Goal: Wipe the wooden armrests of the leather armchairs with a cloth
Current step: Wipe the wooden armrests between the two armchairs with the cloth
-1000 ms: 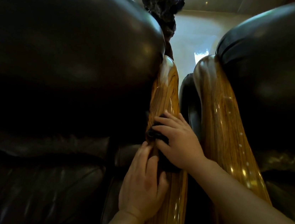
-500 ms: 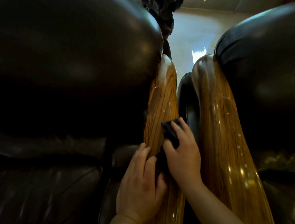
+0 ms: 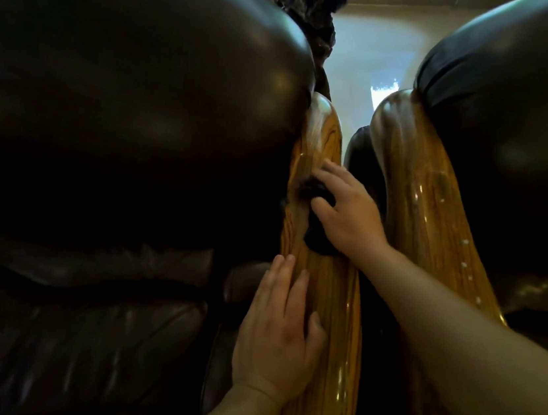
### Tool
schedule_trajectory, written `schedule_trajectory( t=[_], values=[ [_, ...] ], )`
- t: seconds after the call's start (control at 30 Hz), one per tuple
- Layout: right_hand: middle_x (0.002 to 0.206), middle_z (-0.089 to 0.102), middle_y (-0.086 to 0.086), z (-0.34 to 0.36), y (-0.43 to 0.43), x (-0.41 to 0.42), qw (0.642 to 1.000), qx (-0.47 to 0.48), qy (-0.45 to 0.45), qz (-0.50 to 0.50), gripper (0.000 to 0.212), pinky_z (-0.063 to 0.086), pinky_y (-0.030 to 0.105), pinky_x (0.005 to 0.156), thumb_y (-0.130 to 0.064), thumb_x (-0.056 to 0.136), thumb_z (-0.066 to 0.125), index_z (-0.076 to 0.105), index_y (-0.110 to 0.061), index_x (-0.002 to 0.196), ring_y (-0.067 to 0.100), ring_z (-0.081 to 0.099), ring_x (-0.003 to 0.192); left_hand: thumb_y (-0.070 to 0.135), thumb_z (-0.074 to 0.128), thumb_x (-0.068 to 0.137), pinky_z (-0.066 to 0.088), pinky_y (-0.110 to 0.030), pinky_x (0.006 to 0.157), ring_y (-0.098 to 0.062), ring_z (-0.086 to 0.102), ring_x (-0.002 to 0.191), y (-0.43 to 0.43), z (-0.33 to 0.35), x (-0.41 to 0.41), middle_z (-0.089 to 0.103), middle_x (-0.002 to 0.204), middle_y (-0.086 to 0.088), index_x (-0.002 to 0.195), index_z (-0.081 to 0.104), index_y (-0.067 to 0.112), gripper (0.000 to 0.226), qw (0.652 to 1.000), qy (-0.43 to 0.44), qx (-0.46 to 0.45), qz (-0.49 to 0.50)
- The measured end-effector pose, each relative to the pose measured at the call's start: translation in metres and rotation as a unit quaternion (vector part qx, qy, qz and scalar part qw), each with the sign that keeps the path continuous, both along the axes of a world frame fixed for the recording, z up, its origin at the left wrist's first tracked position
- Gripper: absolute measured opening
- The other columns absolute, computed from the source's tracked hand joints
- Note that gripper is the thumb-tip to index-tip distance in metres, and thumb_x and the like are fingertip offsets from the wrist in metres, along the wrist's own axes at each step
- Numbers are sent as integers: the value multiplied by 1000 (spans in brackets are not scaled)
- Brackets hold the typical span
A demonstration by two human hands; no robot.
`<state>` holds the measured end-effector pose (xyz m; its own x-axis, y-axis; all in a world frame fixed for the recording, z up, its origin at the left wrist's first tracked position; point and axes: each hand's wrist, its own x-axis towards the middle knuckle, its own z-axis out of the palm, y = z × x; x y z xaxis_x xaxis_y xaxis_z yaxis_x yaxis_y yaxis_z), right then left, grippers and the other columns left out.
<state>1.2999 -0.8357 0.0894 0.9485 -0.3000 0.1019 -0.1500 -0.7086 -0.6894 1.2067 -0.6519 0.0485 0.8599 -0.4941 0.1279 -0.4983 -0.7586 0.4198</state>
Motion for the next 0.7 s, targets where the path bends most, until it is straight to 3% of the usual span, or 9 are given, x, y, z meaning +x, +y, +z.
schedule_trajectory(
  t=[0.13, 0.23, 0.33, 0.37, 0.43, 0.5, 0.53, 0.63, 0.7],
  values=[
    [150, 48, -7, -1, -12, -31, 984, -112, 0, 141, 47, 24, 38, 118, -40, 87, 52, 63, -26, 130, 14, 24, 149, 39, 39, 94, 23, -36, 115, -13, 12, 149, 1, 1, 1, 26, 160, -2, 143, 40, 19, 53, 1000, 2, -7, 0],
    [145, 54, -1, 2, -9, -28, 986, -143, -22, 78, 41, 31, 38, 116, -32, 89, 59, 66, -19, 127, 20, 37, 143, 39, 39, 94, 26, -37, 115, -13, 11, 149, 1, 0, 1, 24, 160, -2, 144, 38, 19, 54, 1000, 10, -9, -5],
    [121, 68, 2, 11, 9, -5, 978, -199, -51, 48, 31, 38, 33, 101, -29, 89, 60, 71, -15, 115, 25, 53, 118, 40, 39, 94, 25, -38, 115, -12, 10, 149, 0, -1, 1, 23, 161, -1, 144, 39, 20, 54, 1000, 13, -13, -1],
    [114, 68, 0, 13, 13, -2, 981, -174, -70, 57, 32, 40, 32, 95, -31, 89, 57, 70, -17, 114, 22, 56, 110, 40, 39, 94, 25, -38, 115, -12, 10, 149, 1, -1, 1, 23, 161, 0, 143, 39, 20, 54, 1000, 14, -13, 0],
    [110, 63, -8, 20, 11, 0, 994, -9, -110, 24, 32, 47, 32, 89, -33, 89, 52, 64, -25, 119, 13, 59, 102, 40, 39, 94, 25, -38, 116, -12, 11, 150, 1, -1, 3, 24, 160, 0, 143, 41, 20, 53, 1000, 10, -17, -2],
    [115, 56, -13, 18, 3, -3, 986, 136, -94, -26, 32, 50, 39, 93, -35, 92, 52, 57, -34, 124, 9, 56, 107, 40, 39, 94, 27, -39, 116, -13, 11, 150, 2, -1, 2, 24, 161, -1, 143, 41, 18, 54, 1000, 9, -17, -10],
    [124, 53, -12, 14, -1, -8, 989, 130, -63, -30, 36, 47, 42, 99, -38, 92, 51, 54, -37, 128, 10, 53, 115, 40, 38, 94, 29, -40, 115, -13, 12, 150, 2, -1, 2, 24, 161, -1, 144, 41, 18, 54, 1000, 11, -16, -14],
    [155, 29, -13, 1, 1, -32, 997, -57, -11, 54, 56, 27, 39, 115, -47, 90, 51, 37, -42, 145, 11, 22, 145, 39, 40, 93, 33, -41, 114, -15, 13, 149, 2, 0, 4, 22, 161, -2, 146, 39, 18, 57, 1000, 14, -14, -19],
    [157, 30, -12, -8, 8, -33, 969, -188, -19, 162, 53, 21, 44, 119, -53, 92, 47, 39, -44, 144, 15, 15, 150, 40, 41, 93, 32, -39, 114, -16, 14, 149, 2, -1, 4, 21, 162, -2, 146, 36, 20, 57, 1000, 12, -1, -18]
  ],
)
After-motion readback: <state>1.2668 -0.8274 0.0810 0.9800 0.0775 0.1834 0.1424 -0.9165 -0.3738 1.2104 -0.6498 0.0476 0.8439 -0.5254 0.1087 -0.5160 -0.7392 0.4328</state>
